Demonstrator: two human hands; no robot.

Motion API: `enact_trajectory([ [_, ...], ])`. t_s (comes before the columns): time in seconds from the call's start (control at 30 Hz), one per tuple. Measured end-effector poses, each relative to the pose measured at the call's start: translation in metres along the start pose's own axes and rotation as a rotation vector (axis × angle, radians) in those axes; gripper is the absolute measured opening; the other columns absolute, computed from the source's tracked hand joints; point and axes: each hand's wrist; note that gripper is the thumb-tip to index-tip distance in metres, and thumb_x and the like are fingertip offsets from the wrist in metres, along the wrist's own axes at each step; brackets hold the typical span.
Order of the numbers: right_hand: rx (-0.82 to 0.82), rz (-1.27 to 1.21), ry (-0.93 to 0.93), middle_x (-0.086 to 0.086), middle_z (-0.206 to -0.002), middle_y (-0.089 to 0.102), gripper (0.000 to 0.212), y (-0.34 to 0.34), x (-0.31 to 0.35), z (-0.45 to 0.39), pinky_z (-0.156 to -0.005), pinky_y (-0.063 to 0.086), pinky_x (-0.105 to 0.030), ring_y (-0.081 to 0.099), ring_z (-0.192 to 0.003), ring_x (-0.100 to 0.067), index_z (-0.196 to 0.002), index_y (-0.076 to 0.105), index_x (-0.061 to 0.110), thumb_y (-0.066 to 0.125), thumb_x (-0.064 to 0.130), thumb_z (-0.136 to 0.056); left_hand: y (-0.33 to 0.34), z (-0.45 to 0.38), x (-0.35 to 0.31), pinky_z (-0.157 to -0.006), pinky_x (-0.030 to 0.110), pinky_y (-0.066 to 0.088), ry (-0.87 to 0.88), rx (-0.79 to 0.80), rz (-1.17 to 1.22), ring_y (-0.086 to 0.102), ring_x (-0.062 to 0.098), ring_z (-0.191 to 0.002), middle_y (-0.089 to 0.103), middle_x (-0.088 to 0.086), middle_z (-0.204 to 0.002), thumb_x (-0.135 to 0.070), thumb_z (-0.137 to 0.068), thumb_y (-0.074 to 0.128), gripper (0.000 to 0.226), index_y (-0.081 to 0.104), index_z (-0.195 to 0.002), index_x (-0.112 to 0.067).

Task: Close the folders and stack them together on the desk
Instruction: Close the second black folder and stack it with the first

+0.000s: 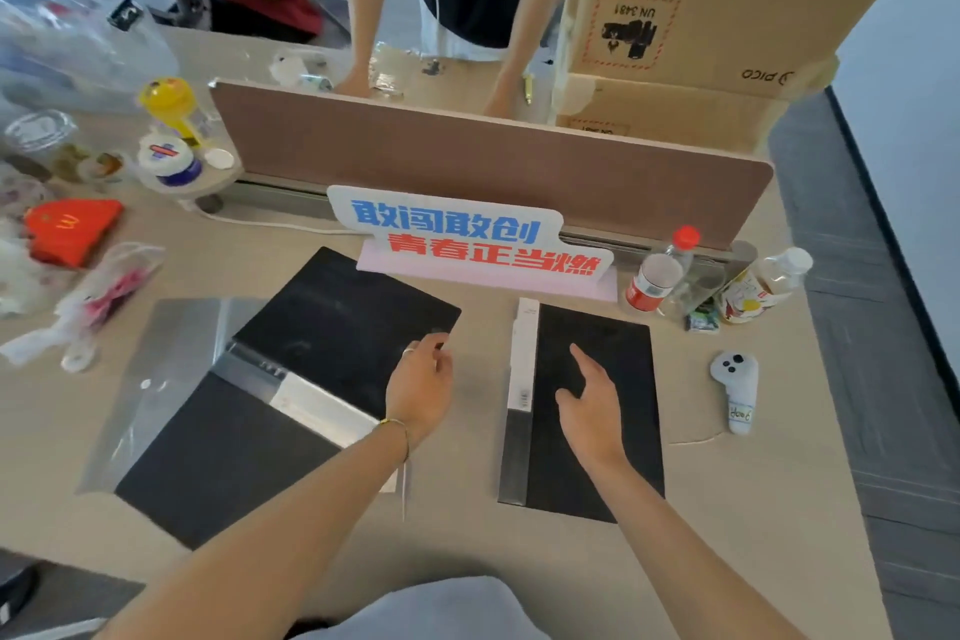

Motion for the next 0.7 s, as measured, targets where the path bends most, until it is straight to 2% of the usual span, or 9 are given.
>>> enact_trajectory([
  [0.1,0.044,-0.036,-0.021,0.007,-0.154,0.043,0.061,0.028,0.024,0.01,-0.115,0.033,-0.047,0.037,-0.144,-0.022,-0.146,0.043,0.033,0.065,0.015,-0.093,-0.04,-0.001,0.018,-0.085,0.021,0.048,-0.024,-0.032,-0.016,0.061,0.009,-0.093,0.061,-0.001,-0.129,-0.028,-0.107,0.043,0.035,0.055,-0.139,-0.026],
  [0.2,0.077,-0.091,-0.03,0.01,-0.151,0.045,0.056,0.061,0.045,0.02,-0.114,0.035,-0.043,0.041,-0.141,-0.019,-0.146,0.044,0.035,0.064,0.022,-0.095,-0.08,-0.01,0.043,-0.087,0.022,0.05,-0.015,-0.022,-0.016,0.064,0.012,-0.096,0.061,0.0,-0.129,-0.027,-0.107,0.042,0.035,0.055,-0.139,-0.024],
  [0.3,0.134,-0.111,-0.031,0.008,-0.154,0.042,0.057,0.094,0.059,0.033,-0.111,0.031,-0.028,0.039,-0.143,-0.019,-0.148,0.042,0.032,0.057,0.012,-0.097,-0.118,-0.022,0.072,-0.084,0.023,0.054,-0.019,-0.03,-0.035,0.067,0.011,-0.09,0.061,0.001,-0.127,-0.027,-0.107,0.042,0.035,0.054,-0.139,-0.024],
  [0.33,0.16,-0.115,-0.016,0.006,-0.155,0.042,0.057,0.104,0.062,0.039,-0.111,0.03,-0.027,0.038,-0.143,-0.02,-0.149,0.041,0.03,0.055,0.009,-0.097,-0.129,-0.027,0.084,-0.084,0.022,0.053,-0.023,-0.027,-0.05,0.066,0.011,-0.089,0.061,0.001,-0.127,-0.027,-0.107,0.042,0.035,0.054,-0.139,-0.024],
  [0.4,0.207,-0.139,0.031,0.001,-0.154,0.043,0.058,0.124,0.067,0.047,-0.116,0.032,-0.033,0.04,-0.142,-0.021,-0.15,0.039,0.028,0.052,0.006,-0.097,-0.148,-0.037,0.107,-0.086,0.022,0.052,-0.031,-0.02,-0.096,0.065,0.014,-0.09,0.063,0.003,-0.127,-0.023,-0.107,0.043,0.035,0.054,-0.139,-0.022],
  [0.53,0.301,-0.102,0.132,-0.008,-0.152,0.044,0.062,0.157,0.073,0.059,-0.113,0.034,-0.034,0.044,-0.137,-0.027,-0.155,0.029,0.023,0.049,0.005,-0.099,-0.175,-0.055,0.15,-0.098,0.044,0.055,-0.084,-0.013,-0.126,0.068,0.028,-0.105,0.068,0.009,-0.121,-0.021,-0.104,0.043,0.035,0.057,-0.136,-0.019],
  [0.63,0.341,-0.148,0.235,-0.01,-0.153,0.044,0.068,0.177,0.075,0.064,-0.107,0.034,-0.03,0.046,-0.137,-0.029,-0.157,0.023,0.022,0.053,0.006,-0.097,-0.186,-0.067,0.185,-0.098,0.048,0.055,-0.142,0.055,-0.142,0.069,0.028,-0.103,0.069,0.008,-0.12,-0.024,-0.104,0.039,0.036,0.055,-0.136,-0.024],
  [0.7,0.344,-0.163,0.285,-0.009,-0.157,0.038,0.07,0.19,0.073,0.067,-0.112,0.032,-0.032,0.042,-0.14,-0.029,-0.157,0.021,0.022,0.054,0.01,-0.097,-0.192,-0.074,0.199,-0.101,0.046,0.053,-0.178,0.072,-0.139,0.067,0.029,-0.108,0.064,0.008,-0.129,-0.024,-0.103,0.039,0.037,0.053,-0.137,-0.025],
])
Point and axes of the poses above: each hand's wrist, its own z-axis away from the middle knuckle, its own y-axis out of the palm, x = y × z
